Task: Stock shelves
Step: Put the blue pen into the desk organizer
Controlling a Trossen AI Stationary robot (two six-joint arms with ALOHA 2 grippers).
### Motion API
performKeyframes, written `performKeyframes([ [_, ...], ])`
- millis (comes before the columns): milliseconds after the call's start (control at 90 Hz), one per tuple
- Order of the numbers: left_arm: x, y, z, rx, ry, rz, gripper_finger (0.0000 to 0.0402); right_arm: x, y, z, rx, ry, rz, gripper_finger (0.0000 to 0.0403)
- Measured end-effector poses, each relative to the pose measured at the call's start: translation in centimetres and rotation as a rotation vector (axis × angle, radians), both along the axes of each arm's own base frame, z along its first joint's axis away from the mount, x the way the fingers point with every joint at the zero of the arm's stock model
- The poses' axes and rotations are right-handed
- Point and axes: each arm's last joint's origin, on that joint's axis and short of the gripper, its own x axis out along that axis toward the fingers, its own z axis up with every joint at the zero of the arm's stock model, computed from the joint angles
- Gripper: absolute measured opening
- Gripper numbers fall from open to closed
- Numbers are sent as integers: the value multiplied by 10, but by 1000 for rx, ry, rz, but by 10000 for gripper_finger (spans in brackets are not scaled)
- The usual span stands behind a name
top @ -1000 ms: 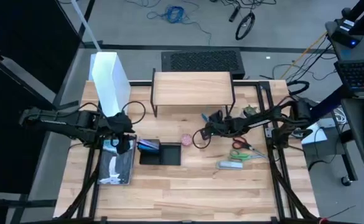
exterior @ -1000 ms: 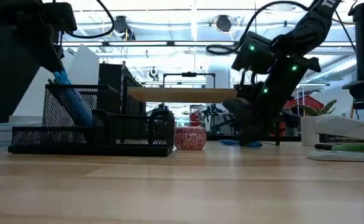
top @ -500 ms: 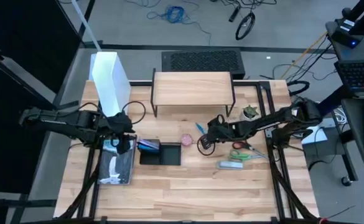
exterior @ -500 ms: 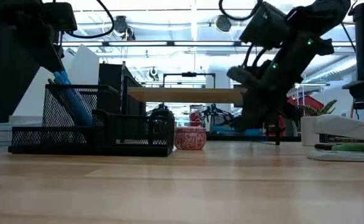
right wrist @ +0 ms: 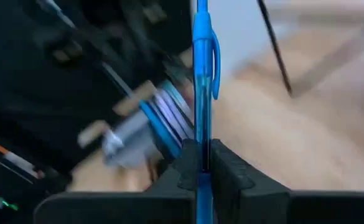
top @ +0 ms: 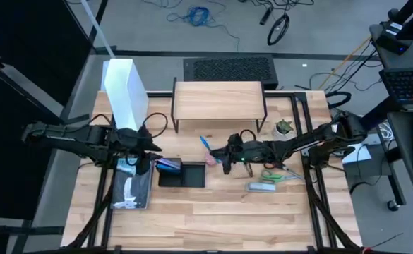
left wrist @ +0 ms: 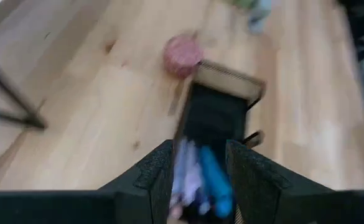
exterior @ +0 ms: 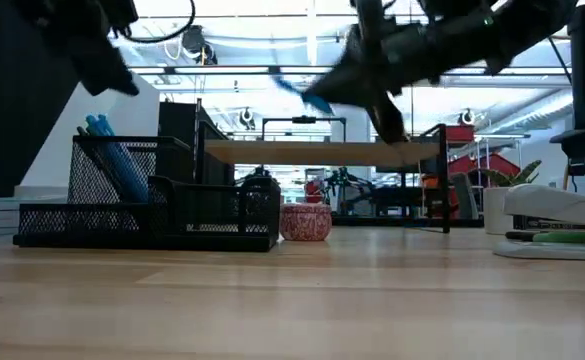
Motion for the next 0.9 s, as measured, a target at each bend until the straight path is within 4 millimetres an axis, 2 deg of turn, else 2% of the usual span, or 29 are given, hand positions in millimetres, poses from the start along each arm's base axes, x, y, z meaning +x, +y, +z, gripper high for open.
performKeyframes([
  [156, 13, -1, 11, 10, -156, -13, 132, 2, 0, 19, -110, -161, 6, 1],
  [433, 45, -4, 24, 50, -384, -72, 132, 24, 15, 42, -314, -146, 60, 2],
  [600, 55, -5, 30, 50, -485, -86, 132, 39, 24, 41, -374, -132, 84, 1],
  [900, 66, -6, 31, 46, -547, -87, 132, 62, 32, 33, -413, -114, 101, 2],
])
